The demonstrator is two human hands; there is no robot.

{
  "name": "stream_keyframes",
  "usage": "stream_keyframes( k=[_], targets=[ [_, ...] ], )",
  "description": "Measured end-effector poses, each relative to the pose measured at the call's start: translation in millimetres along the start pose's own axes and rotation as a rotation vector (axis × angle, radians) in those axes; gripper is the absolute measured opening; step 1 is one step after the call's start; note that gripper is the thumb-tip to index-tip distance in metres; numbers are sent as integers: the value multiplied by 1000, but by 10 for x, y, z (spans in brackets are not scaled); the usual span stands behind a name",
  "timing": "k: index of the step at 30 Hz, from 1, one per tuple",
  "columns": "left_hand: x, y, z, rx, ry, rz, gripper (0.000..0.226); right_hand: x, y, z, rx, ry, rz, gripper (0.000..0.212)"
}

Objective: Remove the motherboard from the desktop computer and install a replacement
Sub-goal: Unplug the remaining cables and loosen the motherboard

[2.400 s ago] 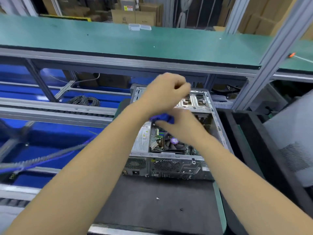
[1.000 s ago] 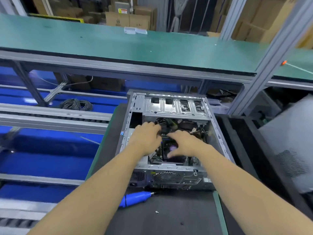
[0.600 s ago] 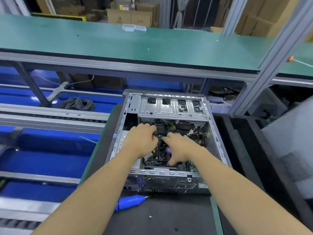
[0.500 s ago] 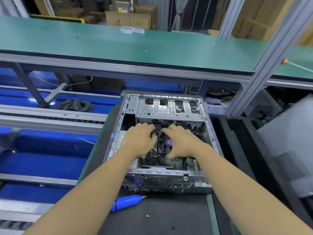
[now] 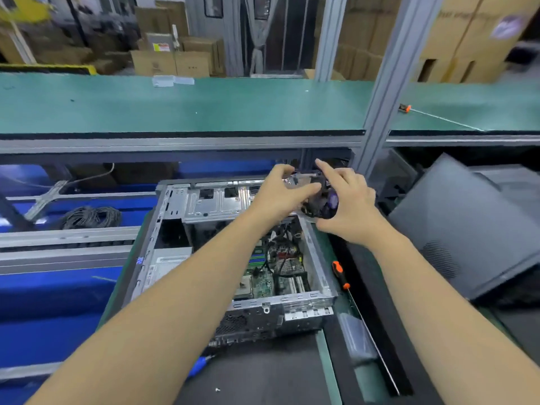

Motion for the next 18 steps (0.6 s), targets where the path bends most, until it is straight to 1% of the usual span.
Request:
stream_keyframes(
  k=[2, 3, 5, 8, 10, 14, 16, 18],
  targets=[
    [186, -42, 321, -57, -4, 68, 60, 276, 135, -61, 26, 76, 107, 108],
    [249, -61, 495, -101, 2, 80, 55, 439, 204, -54, 11, 84, 157, 111],
    [303, -86, 871, -208, -28, 98, 48, 805, 371, 14, -58, 13, 240, 113],
    [231, -70, 1378, -340, -199, 114, 50, 1335, 666, 176, -173, -79, 326, 105],
    [98, -62, 1630, -372, -327, 117, 51, 1673, 889, 299, -261, -50, 384, 105],
    [-201, -55, 1981, -448, -636, 149, 58, 2276, 1436, 558, -492, 31, 469, 107],
    [-328, -59, 2101, -491, -698, 136, 59, 2501, 1687, 647, -526, -3, 487, 104],
    [-407, -85, 2188, -502, -732, 115, 59, 2628, 1837, 723, -500, -70, 450, 99]
  ],
)
Point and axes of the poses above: each hand's wrist, its own y-axis away from the middle knuckle, its own z-axis out of the palm, x = y × z, the point moved 5 cm from there along -y, towards the middle knuckle, and after that the axes turned 8 degrees about -x, right-handed, at the moved point
